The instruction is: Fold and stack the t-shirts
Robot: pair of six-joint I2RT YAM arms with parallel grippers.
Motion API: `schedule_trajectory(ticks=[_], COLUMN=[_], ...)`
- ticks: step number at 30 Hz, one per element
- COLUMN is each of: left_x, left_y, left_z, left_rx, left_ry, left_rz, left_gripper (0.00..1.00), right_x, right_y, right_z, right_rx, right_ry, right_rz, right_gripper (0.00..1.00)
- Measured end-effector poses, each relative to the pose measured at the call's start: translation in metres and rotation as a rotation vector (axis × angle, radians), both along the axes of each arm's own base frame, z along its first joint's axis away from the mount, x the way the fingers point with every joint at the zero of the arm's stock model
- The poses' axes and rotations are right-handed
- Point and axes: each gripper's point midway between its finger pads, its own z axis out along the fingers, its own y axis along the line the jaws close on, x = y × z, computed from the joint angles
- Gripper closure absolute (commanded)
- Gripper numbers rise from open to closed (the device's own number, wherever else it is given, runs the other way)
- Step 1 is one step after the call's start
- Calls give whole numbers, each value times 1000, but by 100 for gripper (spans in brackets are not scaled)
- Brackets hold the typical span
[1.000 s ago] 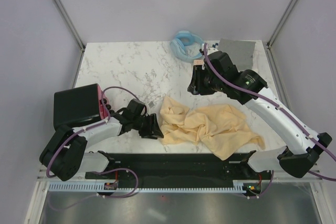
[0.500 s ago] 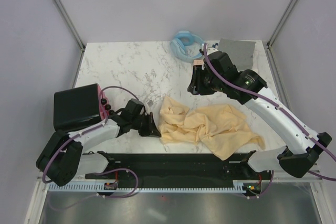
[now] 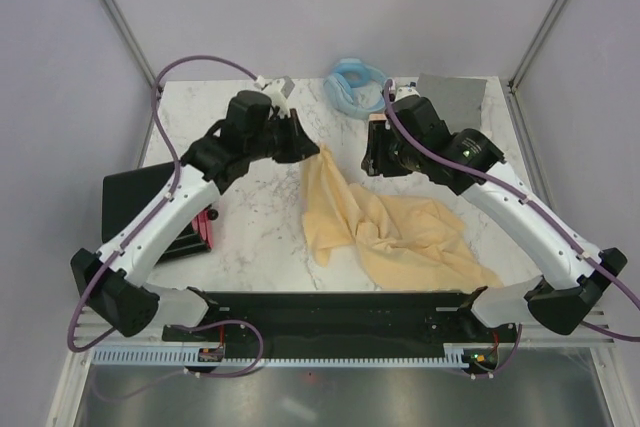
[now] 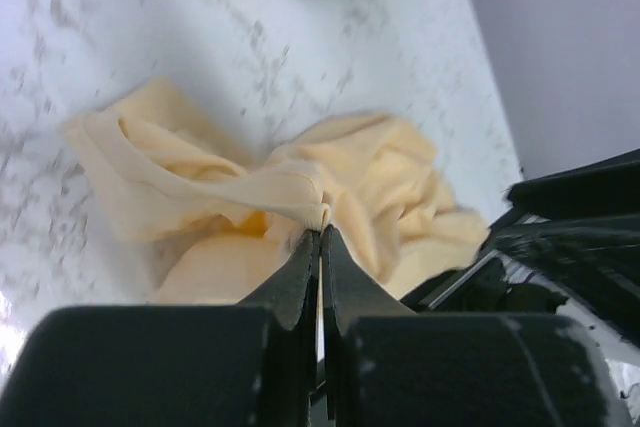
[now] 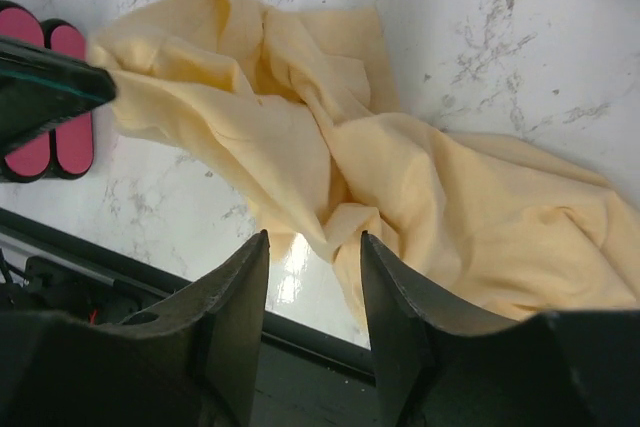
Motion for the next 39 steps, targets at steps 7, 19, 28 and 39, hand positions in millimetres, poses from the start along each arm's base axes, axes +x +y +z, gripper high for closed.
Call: schedule_trajectory(ticks=[7,19,28,39], left_x=[33,17,-66,-72], left_y=[-49,-126,-148,-180], left_z=[84,160,1,-7], left_rx=[-122,-275,-103,-49], left_ry=[-80,-127,297,283], left_rz=[-125,-453,-641,-742], left_gripper=[98,98,98,98], right_x=[22,47,41,26], right_y=[-25,-98,-120,-147], right_z=[13,34,51,76], right_rx=[-24,-115,-140,-138], right_ry=[-45,-135,-194,-279], right_rz=[-88,-276,-319,-421], right_gripper=[46,42,43,44])
